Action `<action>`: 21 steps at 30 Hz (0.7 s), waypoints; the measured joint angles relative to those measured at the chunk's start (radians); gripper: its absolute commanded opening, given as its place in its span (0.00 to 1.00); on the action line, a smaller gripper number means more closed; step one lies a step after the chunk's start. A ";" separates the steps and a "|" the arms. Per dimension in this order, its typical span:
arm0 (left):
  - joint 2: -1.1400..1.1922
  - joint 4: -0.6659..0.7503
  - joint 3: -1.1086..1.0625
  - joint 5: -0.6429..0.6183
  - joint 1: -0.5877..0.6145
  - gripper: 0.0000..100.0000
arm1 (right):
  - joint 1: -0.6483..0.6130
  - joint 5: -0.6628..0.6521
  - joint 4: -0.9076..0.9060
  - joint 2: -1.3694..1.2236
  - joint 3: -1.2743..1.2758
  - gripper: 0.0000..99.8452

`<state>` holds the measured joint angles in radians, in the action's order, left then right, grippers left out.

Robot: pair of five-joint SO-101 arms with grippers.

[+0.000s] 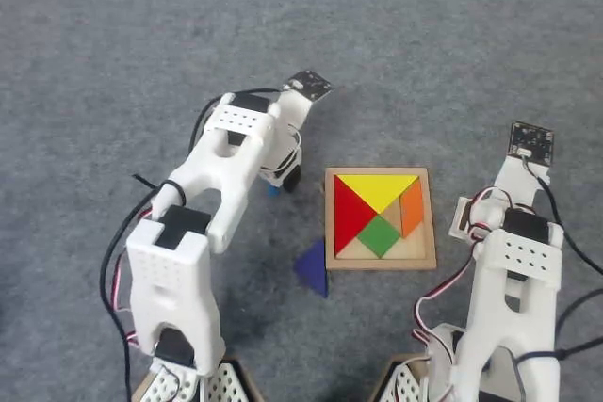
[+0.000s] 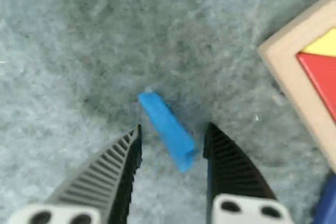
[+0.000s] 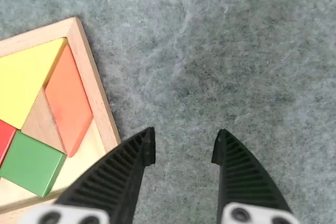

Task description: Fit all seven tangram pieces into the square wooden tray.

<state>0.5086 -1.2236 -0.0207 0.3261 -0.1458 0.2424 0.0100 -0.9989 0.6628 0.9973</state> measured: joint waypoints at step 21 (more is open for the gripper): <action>0.005 -0.005 0.002 0.086 0.003 0.01 | 0.002 0.000 0.000 0.000 0.000 0.19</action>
<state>0.5132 -1.2283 -0.0192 0.4120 -0.1427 0.2440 0.0100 -0.9989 0.6628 0.9973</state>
